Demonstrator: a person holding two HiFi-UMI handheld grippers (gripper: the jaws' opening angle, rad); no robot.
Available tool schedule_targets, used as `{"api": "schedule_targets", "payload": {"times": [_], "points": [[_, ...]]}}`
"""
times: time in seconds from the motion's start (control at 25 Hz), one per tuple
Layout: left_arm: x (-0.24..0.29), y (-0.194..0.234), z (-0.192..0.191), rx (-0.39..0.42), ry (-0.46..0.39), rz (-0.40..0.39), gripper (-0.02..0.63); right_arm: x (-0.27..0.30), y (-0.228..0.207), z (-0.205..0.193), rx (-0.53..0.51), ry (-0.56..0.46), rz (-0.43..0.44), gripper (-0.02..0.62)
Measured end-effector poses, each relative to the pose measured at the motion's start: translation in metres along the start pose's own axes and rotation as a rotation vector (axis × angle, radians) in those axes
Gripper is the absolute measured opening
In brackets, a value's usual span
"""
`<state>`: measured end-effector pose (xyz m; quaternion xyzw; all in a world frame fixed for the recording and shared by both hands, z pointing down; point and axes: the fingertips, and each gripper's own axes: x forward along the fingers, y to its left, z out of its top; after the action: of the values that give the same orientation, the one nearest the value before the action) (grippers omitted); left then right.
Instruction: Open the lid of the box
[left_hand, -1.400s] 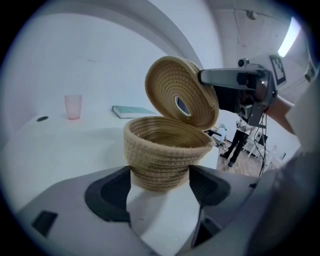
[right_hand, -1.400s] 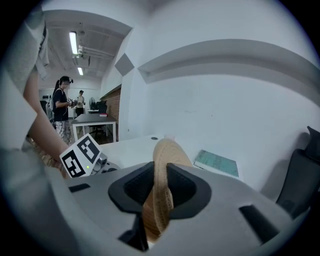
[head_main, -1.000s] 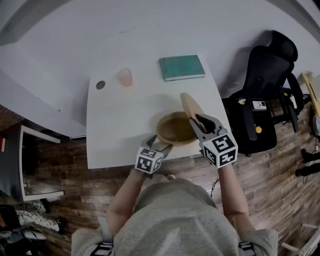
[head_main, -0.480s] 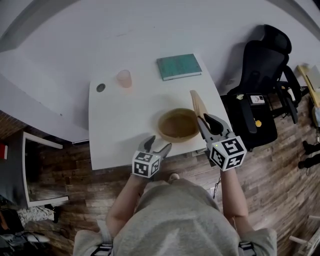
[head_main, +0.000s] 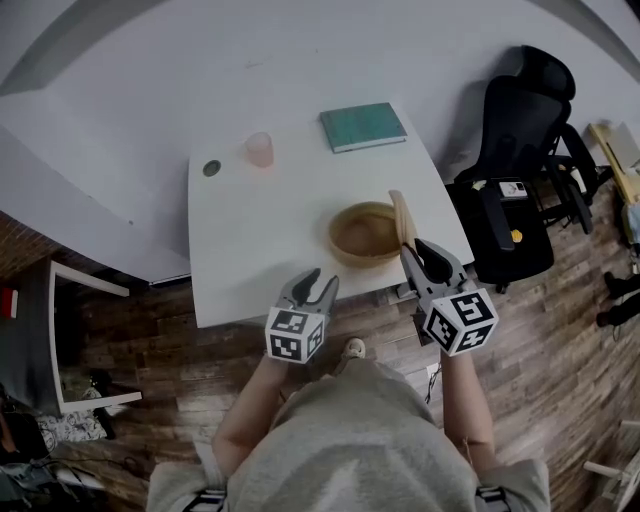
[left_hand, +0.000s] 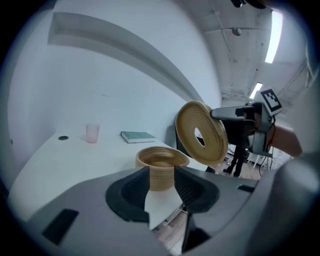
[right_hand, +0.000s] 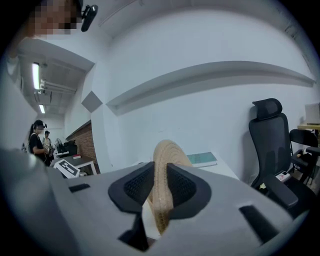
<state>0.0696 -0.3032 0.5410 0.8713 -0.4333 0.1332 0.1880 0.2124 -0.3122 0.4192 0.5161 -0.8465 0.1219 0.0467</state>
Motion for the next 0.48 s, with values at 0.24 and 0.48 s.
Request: {"api": "schedule_targets", "payload": {"times": [0.24,0.48], "points": [[-0.04,0.0,0.004,0.015,-0.048,0.021,0.095,-0.022,0.035,-0.006,0.021,-0.017,-0.013,0.083],[-0.082,-0.007,-0.003,0.016,-0.085,0.047,0.044,-0.054,0.069,-0.021,0.04,-0.025,-0.022,0.083]]}}
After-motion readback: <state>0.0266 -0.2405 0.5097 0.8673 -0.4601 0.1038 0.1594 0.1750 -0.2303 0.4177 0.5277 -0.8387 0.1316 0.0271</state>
